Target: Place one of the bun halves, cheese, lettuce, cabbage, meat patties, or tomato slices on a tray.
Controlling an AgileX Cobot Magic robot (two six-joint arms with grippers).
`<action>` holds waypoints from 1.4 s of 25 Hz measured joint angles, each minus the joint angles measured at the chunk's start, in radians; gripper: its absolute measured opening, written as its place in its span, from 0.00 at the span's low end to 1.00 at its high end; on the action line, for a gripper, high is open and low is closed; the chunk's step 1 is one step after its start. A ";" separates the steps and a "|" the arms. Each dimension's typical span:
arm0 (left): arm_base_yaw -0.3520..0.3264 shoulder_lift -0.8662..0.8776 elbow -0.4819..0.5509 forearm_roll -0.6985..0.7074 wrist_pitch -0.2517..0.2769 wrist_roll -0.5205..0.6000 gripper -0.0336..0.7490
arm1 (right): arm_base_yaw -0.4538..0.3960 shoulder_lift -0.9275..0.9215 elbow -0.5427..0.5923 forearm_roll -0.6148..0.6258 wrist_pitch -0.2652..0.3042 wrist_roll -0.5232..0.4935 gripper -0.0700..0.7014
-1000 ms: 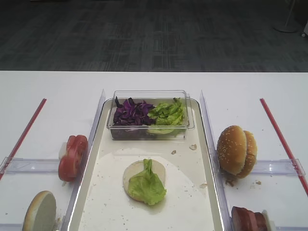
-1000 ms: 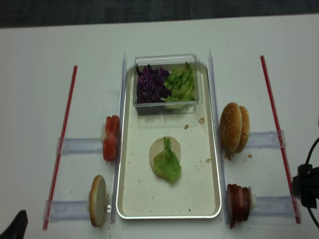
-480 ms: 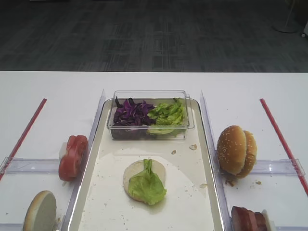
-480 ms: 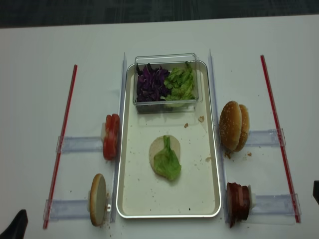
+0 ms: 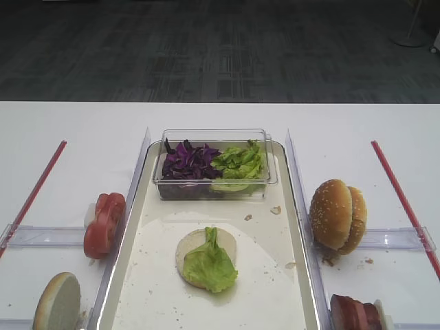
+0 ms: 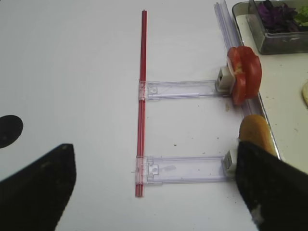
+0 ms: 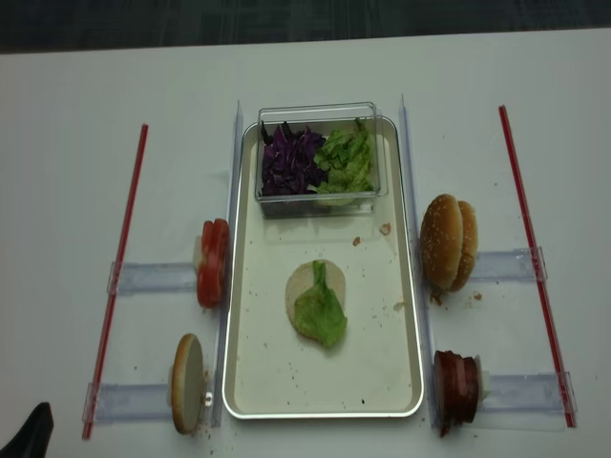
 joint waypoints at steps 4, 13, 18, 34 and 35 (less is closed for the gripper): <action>0.000 0.000 0.000 0.000 0.000 0.000 0.83 | 0.000 -0.026 0.000 0.002 0.004 -0.008 0.96; 0.000 0.000 0.000 0.000 0.000 0.000 0.83 | 0.000 -0.026 0.001 0.011 0.004 -0.015 0.96; 0.000 0.000 0.000 0.000 0.000 0.000 0.83 | 0.000 -0.026 0.007 0.005 0.002 0.006 0.96; 0.000 0.000 0.000 0.000 0.000 0.000 0.83 | 0.000 -0.026 0.010 -0.002 -0.004 0.011 0.96; 0.000 0.000 0.000 0.000 0.000 0.000 0.83 | 0.000 -0.026 0.010 -0.002 -0.004 0.011 0.96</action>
